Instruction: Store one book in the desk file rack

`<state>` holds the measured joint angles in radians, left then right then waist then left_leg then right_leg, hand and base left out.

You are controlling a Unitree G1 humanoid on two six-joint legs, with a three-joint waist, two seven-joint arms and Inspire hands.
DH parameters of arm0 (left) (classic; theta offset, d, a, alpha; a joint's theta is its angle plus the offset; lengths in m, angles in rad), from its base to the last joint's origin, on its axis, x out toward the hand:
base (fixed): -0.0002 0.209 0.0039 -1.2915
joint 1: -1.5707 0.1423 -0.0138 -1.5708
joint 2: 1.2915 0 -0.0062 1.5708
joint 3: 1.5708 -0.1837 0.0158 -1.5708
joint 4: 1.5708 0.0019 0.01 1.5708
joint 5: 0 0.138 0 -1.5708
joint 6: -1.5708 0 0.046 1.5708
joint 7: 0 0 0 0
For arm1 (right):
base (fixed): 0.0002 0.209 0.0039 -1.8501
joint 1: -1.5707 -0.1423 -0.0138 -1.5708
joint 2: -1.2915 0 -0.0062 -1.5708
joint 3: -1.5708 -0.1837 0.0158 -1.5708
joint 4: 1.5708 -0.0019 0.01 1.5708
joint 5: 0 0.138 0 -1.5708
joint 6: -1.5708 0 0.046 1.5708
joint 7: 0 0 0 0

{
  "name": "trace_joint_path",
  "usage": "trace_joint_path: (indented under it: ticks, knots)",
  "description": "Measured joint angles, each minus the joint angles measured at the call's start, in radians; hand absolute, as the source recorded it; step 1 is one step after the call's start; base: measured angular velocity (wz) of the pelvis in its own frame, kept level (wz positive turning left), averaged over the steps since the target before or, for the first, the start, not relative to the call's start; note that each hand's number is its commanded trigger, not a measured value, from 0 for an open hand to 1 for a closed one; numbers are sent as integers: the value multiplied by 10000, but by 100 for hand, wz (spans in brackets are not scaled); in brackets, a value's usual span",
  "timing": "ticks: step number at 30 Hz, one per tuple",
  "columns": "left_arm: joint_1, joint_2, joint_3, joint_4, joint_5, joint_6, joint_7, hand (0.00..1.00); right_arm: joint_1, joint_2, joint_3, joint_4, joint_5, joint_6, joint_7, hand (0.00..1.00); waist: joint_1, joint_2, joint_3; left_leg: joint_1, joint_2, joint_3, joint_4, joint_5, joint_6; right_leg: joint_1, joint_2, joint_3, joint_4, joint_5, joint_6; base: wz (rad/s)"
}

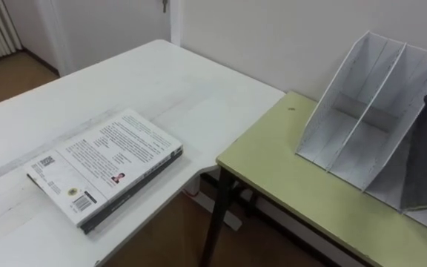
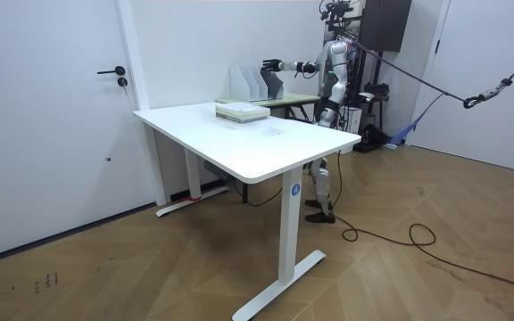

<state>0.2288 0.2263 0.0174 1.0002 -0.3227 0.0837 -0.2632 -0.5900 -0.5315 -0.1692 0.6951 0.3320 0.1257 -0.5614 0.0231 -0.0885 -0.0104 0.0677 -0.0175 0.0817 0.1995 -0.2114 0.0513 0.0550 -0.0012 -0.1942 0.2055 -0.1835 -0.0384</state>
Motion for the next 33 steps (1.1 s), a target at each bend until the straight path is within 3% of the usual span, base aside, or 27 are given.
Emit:
trace_joint_path:
  ticks: [10, 15, 27, 33]
  knots:
    - [-2, 27, 6, -5, -14, -11, 178, 0, -443, -226, 9, -2, 142, -15, -113, 0, 61, -30, 43, -35, 0, -25, -23, -1, -2, 34, 4, -5, -18, 1, -2, 0]
    - [-23, 58, 6, -25, -18, -20, 206, 0, -599, -226, 10, -2, 148, -34, -268, 0, 70, -90, 111, -52, 0, -27, -32, -1, -2, 10, 8, -5, -22, 1, -1, 0]
    - [-21, 97, 75, 12, -4, -41, 371, 0, -933, -259, 15, -5, 166, -38, -415, 0, 69, -115, 85, -47, 1, -5, -47, 0, -2, -20, 13, 5, -16, 1, -2, 0]
    - [-22, 100, 78, 32, 105, -44, 351, 0, -1005, -343, 303, -987, 212, -40, 177, 0, 58, -3, -3, -37, 4, 41, -25, 0, -2, -14, 6, 0, -12, 4, 1, -1]
